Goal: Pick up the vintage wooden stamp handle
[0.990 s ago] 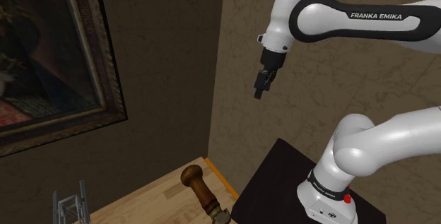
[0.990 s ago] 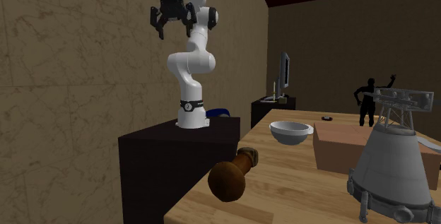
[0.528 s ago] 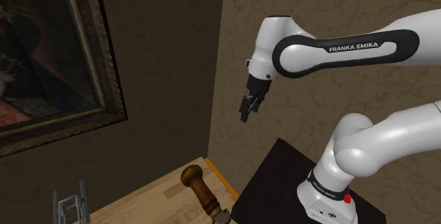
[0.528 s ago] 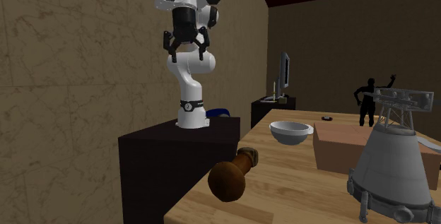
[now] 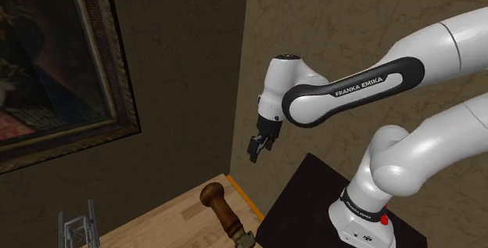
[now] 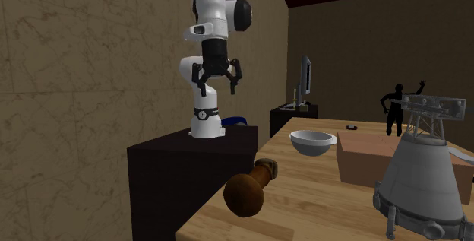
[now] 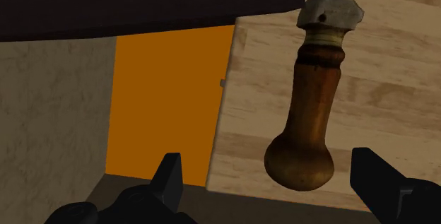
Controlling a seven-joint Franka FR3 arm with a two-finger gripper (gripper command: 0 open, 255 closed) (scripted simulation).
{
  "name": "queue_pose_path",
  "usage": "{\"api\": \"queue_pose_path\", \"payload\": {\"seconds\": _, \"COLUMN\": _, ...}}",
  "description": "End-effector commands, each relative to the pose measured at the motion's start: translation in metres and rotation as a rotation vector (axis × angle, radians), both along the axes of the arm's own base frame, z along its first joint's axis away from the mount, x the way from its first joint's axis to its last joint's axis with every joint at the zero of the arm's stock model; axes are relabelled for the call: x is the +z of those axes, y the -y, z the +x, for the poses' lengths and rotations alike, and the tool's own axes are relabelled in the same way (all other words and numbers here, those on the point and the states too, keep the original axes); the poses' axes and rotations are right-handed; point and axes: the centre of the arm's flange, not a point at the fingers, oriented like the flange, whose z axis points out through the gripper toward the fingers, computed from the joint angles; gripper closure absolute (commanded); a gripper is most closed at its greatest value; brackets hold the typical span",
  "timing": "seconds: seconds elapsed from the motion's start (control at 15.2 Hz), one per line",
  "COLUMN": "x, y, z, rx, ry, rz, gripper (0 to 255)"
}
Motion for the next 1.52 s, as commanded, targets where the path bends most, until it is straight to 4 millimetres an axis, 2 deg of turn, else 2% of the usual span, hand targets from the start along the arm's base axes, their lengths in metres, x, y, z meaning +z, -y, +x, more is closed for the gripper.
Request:
{"api": "queue_pose_path", "payload": {"seconds": 0.0, "x": -0.023, "y": -0.013, "z": 0.002, "rx": -0.018, "ry": 0.001, "rz": 0.002, "gripper": 0}}
{"api": "queue_pose_path", "payload": {"seconds": 1.06, "x": -0.204, "y": -0.116, "z": 0.035, "rx": -0.151, "ry": -0.008, "rz": 0.010, "gripper": 0}}
{"api": "queue_pose_path", "payload": {"seconds": 1.45, "x": -0.236, "y": -0.119, "z": 0.036, "rx": -0.155, "ry": -0.008, "rz": 0.011, "gripper": 0}}
